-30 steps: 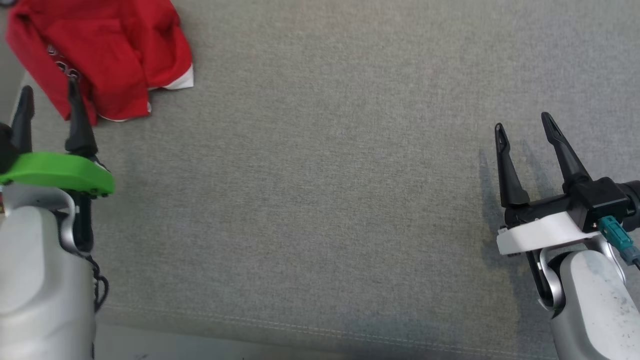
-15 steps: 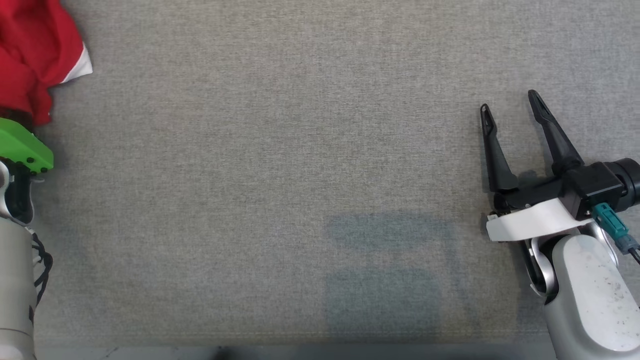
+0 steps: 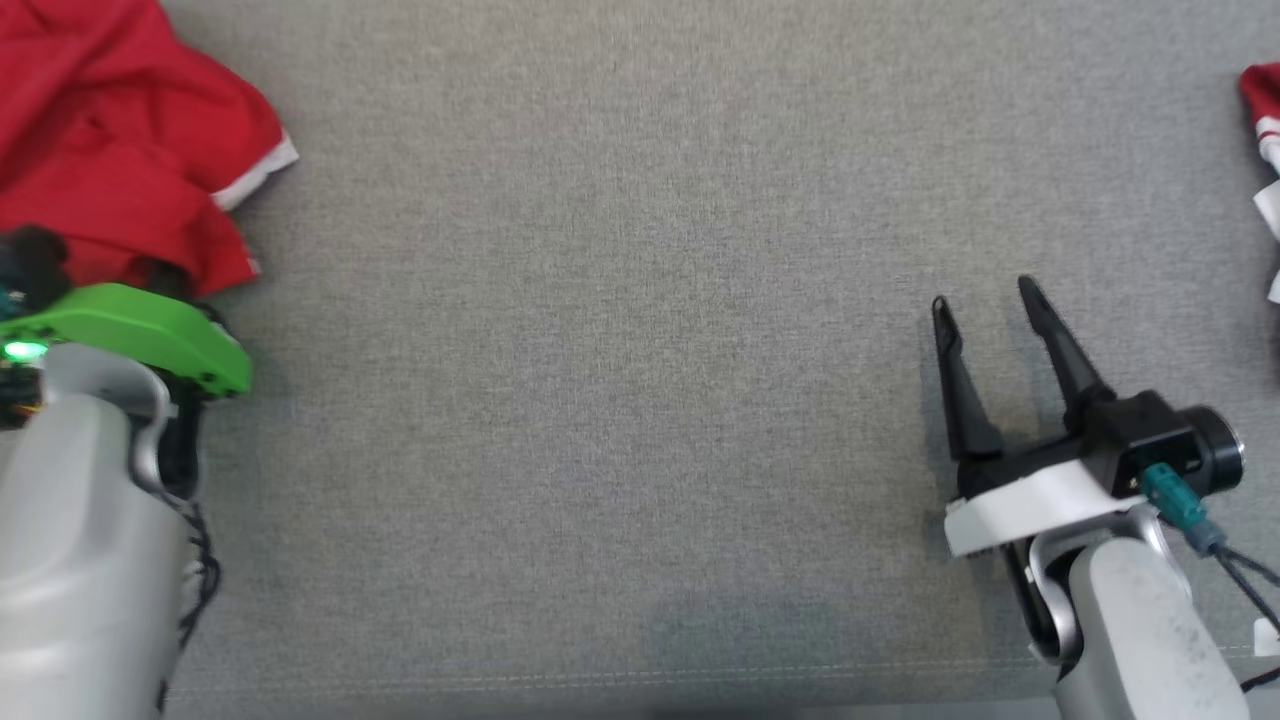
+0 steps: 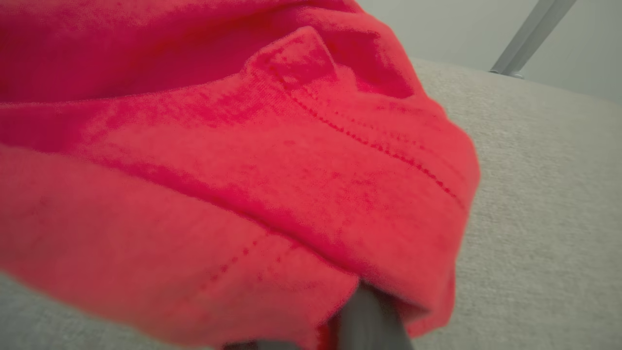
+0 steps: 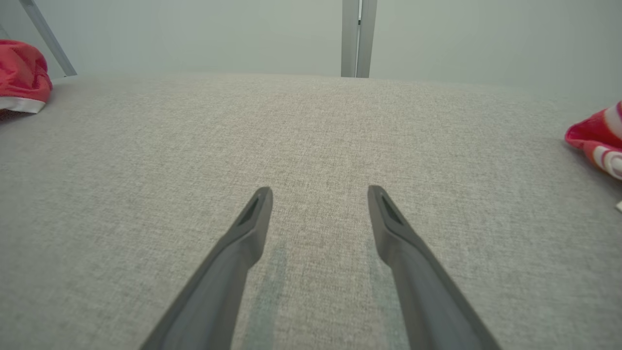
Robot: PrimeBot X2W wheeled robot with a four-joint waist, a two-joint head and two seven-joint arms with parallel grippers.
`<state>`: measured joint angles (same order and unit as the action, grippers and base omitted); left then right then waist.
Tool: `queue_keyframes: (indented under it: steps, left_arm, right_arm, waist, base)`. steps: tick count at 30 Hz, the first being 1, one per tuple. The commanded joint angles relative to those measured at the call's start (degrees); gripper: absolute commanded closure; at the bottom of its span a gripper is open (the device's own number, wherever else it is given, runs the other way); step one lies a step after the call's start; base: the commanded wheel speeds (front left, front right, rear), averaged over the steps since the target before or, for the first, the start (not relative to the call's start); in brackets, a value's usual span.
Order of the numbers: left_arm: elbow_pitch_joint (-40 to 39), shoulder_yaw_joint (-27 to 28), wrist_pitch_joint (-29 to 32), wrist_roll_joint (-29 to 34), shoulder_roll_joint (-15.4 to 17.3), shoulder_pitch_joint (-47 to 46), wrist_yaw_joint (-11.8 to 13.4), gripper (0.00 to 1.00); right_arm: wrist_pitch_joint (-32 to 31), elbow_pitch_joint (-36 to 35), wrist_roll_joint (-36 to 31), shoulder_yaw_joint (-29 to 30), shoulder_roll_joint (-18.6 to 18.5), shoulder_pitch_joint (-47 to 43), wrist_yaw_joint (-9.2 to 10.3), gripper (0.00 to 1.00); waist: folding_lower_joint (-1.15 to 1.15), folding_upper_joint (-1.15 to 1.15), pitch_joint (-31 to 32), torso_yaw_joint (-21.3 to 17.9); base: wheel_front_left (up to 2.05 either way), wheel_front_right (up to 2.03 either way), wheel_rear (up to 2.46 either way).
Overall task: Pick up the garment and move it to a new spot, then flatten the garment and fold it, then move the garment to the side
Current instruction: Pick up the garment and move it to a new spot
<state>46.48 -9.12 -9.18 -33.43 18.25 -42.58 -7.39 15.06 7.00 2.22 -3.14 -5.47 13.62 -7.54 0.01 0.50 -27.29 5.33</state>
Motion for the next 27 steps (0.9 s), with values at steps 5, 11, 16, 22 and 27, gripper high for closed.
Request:
queue_keyframes:
  steps: [5,11,16,22,27]
  left_arm:
    - [-11.91,-7.93,0.4,-3.21,-3.42,6.15,-0.15,1.0]
    - [-27.25,-15.71,3.9,-4.64,-8.38,11.81,-0.15,1.0]
    - [-39.6,-20.62,6.96,-6.57,-12.53,15.02,0.52,1.0]
    - [-52.22,-24.86,10.53,-13.48,-14.89,15.91,3.15,1.0]
    - [-53.41,-26.42,14.14,-18.47,-15.12,17.33,8.54,1.0]
  right_arm:
    - [0.15,1.08,1.23,-0.79,1.54,-4.64,0.11,0.0]
    - [0.15,1.17,1.8,-0.79,2.25,-7.35,0.11,0.0]
    - [0.15,1.05,2.15,-0.52,2.44,-8.32,0.11,0.0]
    - [0.15,0.58,2.8,-0.5,2.53,-8.05,0.11,0.0]
    - [0.15,0.68,3.78,-0.46,2.54,-8.28,0.11,0.0]
  waist:
    - [-0.01,-0.5,10.18,-1.0]
    - [-0.01,-0.5,14.61,-3.77]
    - [-0.01,-0.5,16.56,-6.78]
    - [-0.01,-0.5,16.5,-10.69]
    - [-0.01,-0.5,15.75,-13.33]
  base:
    - [0.0,0.0,0.0]
    - [0.0,0.0,0.0]
    - [0.0,0.0,0.0]
    - [0.0,0.0,0.0]
    - [0.0,0.0,0.0]
